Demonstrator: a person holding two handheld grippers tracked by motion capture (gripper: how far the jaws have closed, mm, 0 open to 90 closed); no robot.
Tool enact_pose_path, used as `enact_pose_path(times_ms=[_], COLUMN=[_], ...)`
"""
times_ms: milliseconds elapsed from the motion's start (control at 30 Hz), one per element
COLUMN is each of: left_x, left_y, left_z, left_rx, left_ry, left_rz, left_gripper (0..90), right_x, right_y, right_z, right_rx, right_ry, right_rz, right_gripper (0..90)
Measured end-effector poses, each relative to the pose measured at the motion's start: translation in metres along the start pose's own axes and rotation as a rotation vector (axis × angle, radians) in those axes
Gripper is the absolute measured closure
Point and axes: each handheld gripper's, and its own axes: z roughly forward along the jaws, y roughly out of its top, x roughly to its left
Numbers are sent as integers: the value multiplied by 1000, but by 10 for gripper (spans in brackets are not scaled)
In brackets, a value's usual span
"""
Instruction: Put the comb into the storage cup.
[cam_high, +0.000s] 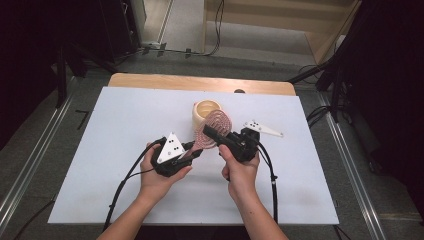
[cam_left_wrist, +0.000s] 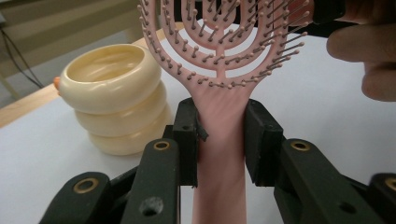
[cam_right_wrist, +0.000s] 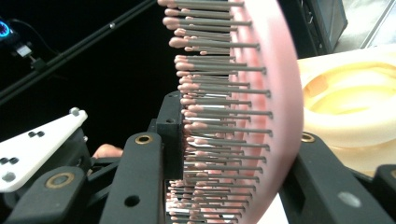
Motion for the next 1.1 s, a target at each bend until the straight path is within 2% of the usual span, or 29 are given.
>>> enact_pose_path(times_ms=[33, 167, 333, 367, 433, 533, 767, 833, 933, 1100], left_x=[1, 8, 17, 18, 20, 25, 31, 34, 36, 42], left_y=[-1, -4, -9, -10, -13, -19, -33, -36, -41, -52], left_z=[-1, -10, -23, -26, -30, -38, -54, -60, -70, -87], left_rx=[-10, -49, -75, -80, -94, -117, -115, -122, -122, -128], left_ry=[-8, 10, 14, 23, 76, 71, 87, 93, 126, 157], left_rz=[-13, -52, -96, -100, -122, -151, -160, -163, -155, -166], left_gripper=[684, 455, 263, 236, 106, 17, 0, 0, 0, 0], right_x=[0, 3, 3, 4, 4, 6, 4, 4, 3, 1], right_y=[0, 0, 3, 3, 3, 3, 4, 5, 5, 8], right_z=[0, -4, -7, -7, -7, -8, -9, -9, -9, -11], right_rx=[2, 0, 5, 5, 4, 6, 4, 5, 1, 4], right_ry=[-3, -23, -17, -11, -2, -3, 4, -13, -8, -7], right_rz=[-11, -82, -117, -116, -122, -149, -156, -147, -150, -160], right_gripper=[615, 616, 616, 617, 617, 617, 617, 616, 616, 617])
